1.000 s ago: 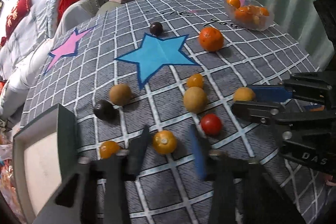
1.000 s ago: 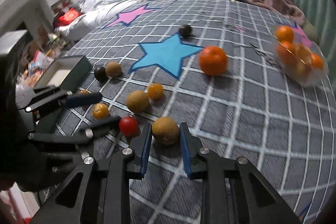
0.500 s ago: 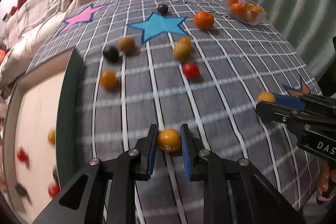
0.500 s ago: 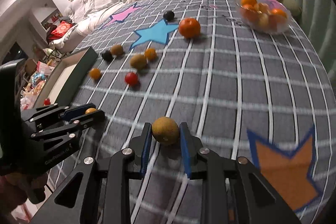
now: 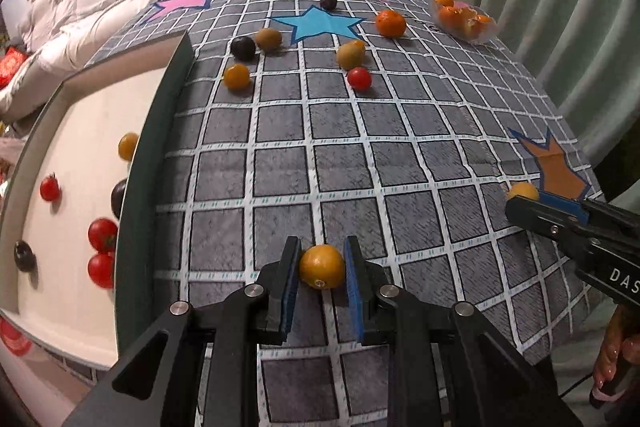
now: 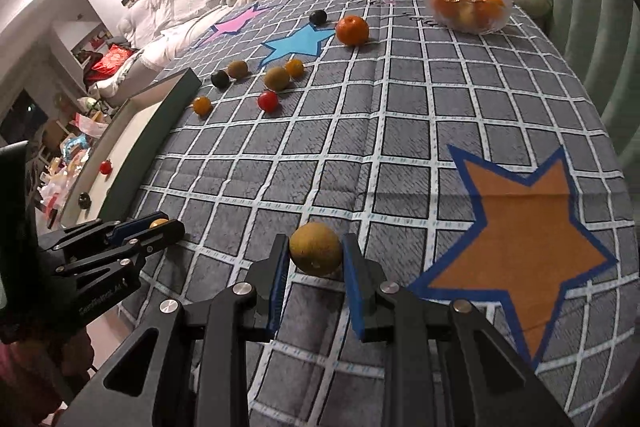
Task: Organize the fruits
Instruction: 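Carry the kiwi and orange tomato over the white tray and open both tools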
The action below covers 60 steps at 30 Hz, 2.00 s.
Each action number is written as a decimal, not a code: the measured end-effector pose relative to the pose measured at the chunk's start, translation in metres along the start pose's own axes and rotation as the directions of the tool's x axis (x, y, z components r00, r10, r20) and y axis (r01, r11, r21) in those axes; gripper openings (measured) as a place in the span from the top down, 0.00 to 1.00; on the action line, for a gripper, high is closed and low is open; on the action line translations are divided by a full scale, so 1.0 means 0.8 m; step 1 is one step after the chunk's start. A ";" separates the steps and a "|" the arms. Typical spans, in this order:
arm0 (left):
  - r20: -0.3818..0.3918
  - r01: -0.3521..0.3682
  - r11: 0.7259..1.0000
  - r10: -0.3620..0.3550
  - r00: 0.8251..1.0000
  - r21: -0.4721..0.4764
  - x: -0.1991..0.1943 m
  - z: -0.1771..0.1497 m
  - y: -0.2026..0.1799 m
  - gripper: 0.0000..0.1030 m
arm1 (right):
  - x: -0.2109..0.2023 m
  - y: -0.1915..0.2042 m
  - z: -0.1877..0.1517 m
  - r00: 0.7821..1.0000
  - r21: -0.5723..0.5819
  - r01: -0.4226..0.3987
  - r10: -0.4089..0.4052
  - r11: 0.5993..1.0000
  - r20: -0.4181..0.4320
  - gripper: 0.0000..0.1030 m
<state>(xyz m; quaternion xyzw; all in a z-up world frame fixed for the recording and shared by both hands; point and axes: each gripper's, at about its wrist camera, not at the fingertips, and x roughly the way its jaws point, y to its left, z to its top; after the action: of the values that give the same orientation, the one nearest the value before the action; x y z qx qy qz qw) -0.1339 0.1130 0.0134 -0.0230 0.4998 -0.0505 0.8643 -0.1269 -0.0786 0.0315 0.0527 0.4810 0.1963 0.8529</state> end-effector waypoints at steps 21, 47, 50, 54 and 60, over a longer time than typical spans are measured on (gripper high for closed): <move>0.160 0.022 0.992 -0.002 0.987 -0.121 -0.076 -0.003 0.098 0.77 | -0.003 0.115 0.031 0.999 -0.116 -0.037 0.035 0.993 -0.015 0.72; 0.063 -0.204 0.931 0.233 0.970 -0.302 -0.049 -0.026 0.234 0.77 | 0.127 0.322 0.078 0.983 -0.370 -0.139 0.082 0.918 -0.167 0.72; 0.053 -0.207 0.931 0.233 0.971 -0.300 -0.046 -0.027 0.236 0.77 | 0.147 0.329 0.077 0.978 -0.387 -0.132 0.057 0.913 -0.199 0.72; 0.037 -0.218 0.931 0.239 0.970 -0.294 -0.041 -0.029 0.235 0.77 | 0.157 0.334 0.075 0.977 -0.411 -0.125 0.039 0.903 -0.210 0.72; 0.031 -0.250 0.934 0.266 0.963 -0.256 -0.038 -0.030 0.227 0.77 | 0.156 0.343 0.074 0.976 -0.438 -0.136 0.044 0.889 -0.215 0.42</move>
<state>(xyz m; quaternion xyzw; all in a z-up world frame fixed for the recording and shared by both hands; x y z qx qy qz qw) -0.1581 0.2972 0.0116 -0.0674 0.4724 0.1274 0.8695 -0.0975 0.2272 0.0396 -0.1436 0.5023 0.3459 0.7793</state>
